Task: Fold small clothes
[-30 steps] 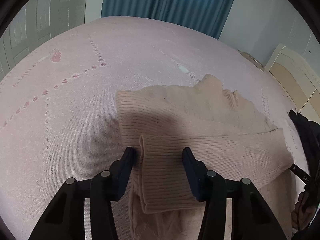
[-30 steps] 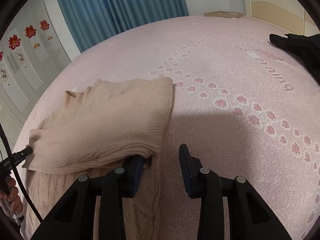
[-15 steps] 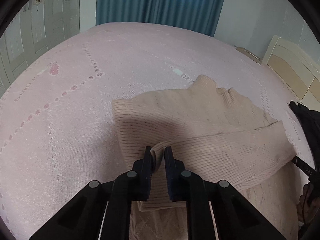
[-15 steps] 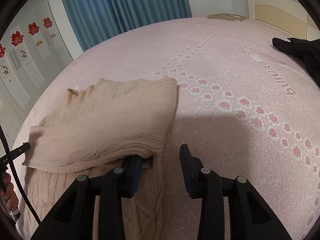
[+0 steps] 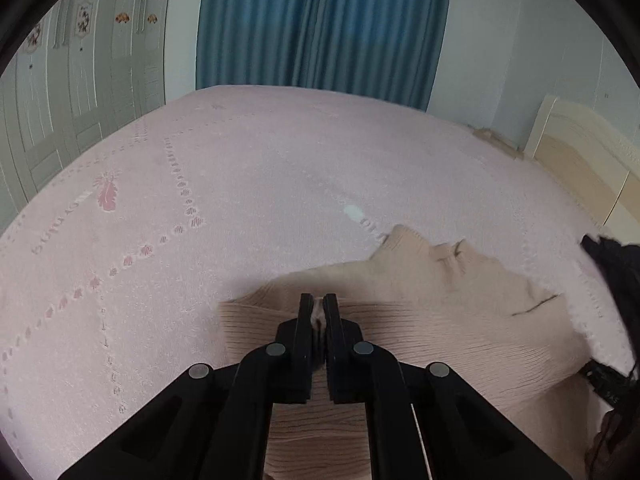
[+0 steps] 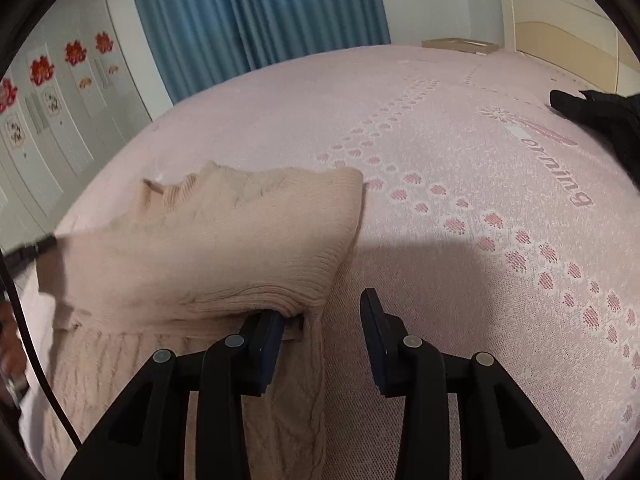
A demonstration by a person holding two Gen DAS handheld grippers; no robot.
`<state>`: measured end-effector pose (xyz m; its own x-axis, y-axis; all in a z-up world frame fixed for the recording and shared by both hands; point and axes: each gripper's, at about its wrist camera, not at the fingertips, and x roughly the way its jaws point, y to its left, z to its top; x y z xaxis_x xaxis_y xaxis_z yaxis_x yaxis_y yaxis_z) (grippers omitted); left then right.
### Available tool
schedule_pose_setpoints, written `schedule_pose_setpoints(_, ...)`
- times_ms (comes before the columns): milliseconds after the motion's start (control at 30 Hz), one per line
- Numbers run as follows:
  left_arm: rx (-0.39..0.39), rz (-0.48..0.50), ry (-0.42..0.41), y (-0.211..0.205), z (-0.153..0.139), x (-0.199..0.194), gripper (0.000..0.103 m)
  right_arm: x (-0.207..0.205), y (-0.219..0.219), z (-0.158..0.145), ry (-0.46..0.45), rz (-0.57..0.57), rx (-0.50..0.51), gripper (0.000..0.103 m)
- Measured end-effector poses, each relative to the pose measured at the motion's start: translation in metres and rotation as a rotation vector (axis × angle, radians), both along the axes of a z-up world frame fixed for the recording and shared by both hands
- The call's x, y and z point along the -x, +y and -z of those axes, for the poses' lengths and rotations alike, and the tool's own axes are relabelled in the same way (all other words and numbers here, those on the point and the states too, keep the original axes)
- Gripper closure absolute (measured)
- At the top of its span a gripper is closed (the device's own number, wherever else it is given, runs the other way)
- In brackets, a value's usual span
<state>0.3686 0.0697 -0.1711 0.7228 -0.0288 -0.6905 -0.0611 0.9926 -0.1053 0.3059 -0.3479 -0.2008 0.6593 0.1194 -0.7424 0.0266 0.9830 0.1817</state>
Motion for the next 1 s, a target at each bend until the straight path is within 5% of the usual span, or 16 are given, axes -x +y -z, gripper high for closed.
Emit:
schedule_pose_setpoints(100,-0.026,0.007,0.083,-0.002,0.023,0.002,0.096,-0.002,0.000,0.001,0.023,0.005,0.009,0.061)
schedule_pose_setpoints(267,0.002,0.019,0.101,0.006,0.026,0.014,0.083,0.016,-0.005,-0.012,-0.014,-0.054,0.022,0.056)
schedule_pose_setpoints(333,0.032,0.005,0.070,0.014,0.015,0.016,0.060,0.025,-0.006,-0.023,-0.068,-0.067,0.043,0.050)
schedule_pose_setpoints(400,0.056,0.002,0.066,0.018,0.011,0.014,0.048,0.027,-0.005,-0.034,-0.116,-0.077,0.038,0.045)
schedule_pose_setpoints(700,0.203,0.032,0.133,0.030,0.032,0.032,0.052,-0.001,0.011,-0.021,-0.062,-0.041,0.079,0.045)
schedule_pose_setpoints(867,0.165,0.019,0.159,0.024,0.039,0.032,0.086,-0.006,0.011,-0.008,-0.016,-0.029,0.073,0.045)
schedule_pose_setpoints(1000,0.254,0.019,0.123,0.034,0.027,0.039,0.093,-0.004,0.003,-0.008,-0.017,-0.008,0.054,0.045)
